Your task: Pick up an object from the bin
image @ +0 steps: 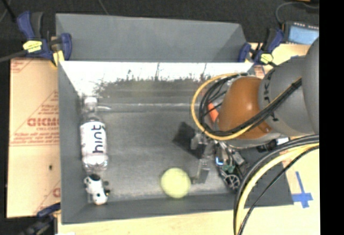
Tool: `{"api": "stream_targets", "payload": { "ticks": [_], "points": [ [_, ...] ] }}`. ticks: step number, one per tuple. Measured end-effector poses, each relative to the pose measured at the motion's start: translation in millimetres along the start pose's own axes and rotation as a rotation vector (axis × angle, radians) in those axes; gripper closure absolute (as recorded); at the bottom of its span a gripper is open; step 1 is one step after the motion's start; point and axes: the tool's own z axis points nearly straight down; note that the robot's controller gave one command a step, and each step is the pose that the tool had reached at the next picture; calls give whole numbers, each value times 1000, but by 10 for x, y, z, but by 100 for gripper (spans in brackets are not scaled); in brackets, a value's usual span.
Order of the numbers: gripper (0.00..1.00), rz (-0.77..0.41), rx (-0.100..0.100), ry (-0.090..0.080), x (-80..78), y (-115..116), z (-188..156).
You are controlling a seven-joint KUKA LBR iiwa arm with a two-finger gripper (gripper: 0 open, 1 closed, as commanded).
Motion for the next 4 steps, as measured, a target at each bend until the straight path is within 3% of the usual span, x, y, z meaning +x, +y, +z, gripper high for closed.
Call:
{"api": "stream_targets", "payload": {
  "ticks": [1,4],
  "points": [
    [100,11,0,-5,-19,-16,-7],
    [100,8,0,1,-4,-20,-90]
  ]
}}
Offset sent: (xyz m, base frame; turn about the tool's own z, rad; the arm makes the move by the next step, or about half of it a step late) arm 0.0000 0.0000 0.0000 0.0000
